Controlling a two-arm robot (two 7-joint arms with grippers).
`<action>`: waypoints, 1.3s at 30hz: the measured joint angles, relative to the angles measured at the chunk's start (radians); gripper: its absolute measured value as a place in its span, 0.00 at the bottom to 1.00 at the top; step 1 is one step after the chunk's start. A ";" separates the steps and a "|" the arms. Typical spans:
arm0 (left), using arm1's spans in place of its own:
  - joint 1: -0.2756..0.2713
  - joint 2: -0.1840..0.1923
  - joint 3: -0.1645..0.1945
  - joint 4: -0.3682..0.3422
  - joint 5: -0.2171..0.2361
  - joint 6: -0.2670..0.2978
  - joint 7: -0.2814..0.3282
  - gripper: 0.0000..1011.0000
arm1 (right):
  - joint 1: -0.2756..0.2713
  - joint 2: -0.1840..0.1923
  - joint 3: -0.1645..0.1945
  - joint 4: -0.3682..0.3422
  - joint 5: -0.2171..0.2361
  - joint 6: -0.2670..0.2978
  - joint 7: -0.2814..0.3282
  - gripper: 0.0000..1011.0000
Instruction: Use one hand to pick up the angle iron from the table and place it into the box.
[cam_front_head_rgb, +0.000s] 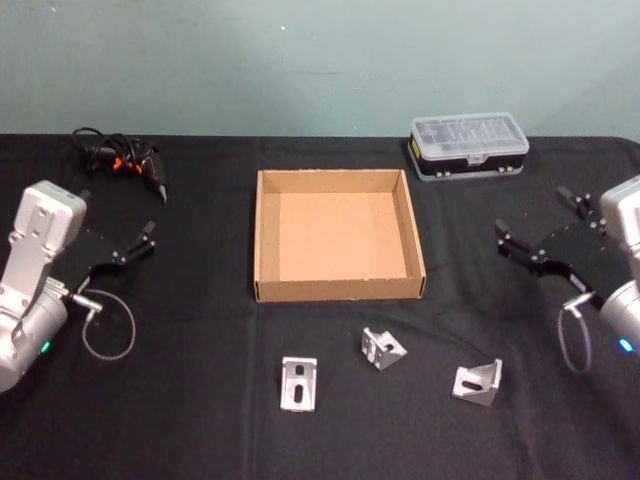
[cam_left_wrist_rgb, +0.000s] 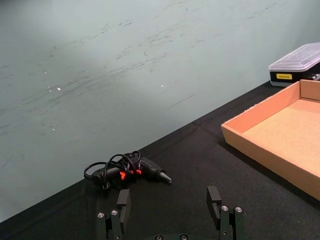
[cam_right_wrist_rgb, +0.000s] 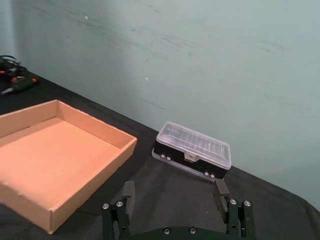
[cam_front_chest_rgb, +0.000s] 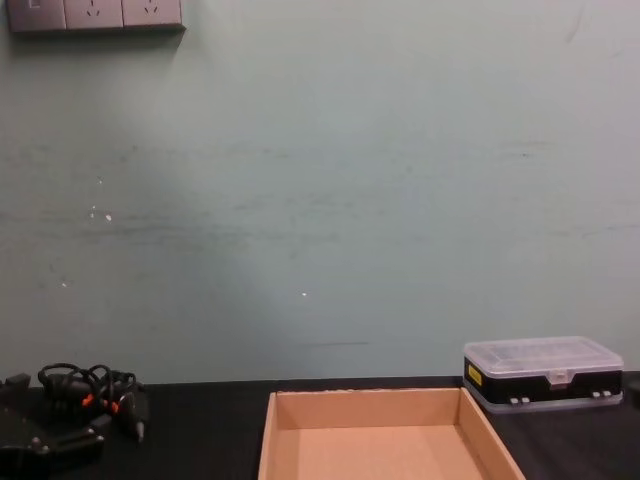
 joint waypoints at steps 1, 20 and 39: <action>0.000 0.000 0.000 0.000 0.000 0.000 0.000 0.99 | -0.013 0.017 0.012 -0.025 0.010 0.008 0.015 0.99; 0.000 0.000 0.000 0.000 0.000 0.000 0.000 0.99 | -0.166 0.311 0.191 -0.277 0.303 0.196 0.452 0.99; 0.000 0.000 0.000 0.000 0.000 0.000 0.000 0.99 | -0.171 0.456 0.092 -0.256 0.250 0.255 0.705 0.99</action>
